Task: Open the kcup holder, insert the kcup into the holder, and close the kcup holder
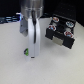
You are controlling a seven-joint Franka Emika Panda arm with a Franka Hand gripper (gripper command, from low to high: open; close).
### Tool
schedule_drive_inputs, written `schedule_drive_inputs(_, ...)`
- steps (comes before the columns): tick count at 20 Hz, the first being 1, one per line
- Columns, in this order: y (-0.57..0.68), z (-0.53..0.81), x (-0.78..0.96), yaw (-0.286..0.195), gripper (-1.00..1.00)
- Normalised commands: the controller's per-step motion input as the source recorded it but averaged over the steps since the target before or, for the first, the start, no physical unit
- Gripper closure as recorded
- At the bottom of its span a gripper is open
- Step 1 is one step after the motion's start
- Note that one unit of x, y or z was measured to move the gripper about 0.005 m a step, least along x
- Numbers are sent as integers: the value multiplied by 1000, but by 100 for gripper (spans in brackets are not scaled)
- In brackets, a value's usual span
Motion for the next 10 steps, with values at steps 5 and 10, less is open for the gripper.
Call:
schedule_drive_inputs(5,-330,-369,-100,-286,-100)
schedule_drive_inputs(10,-76,-272,76,-230,-100)
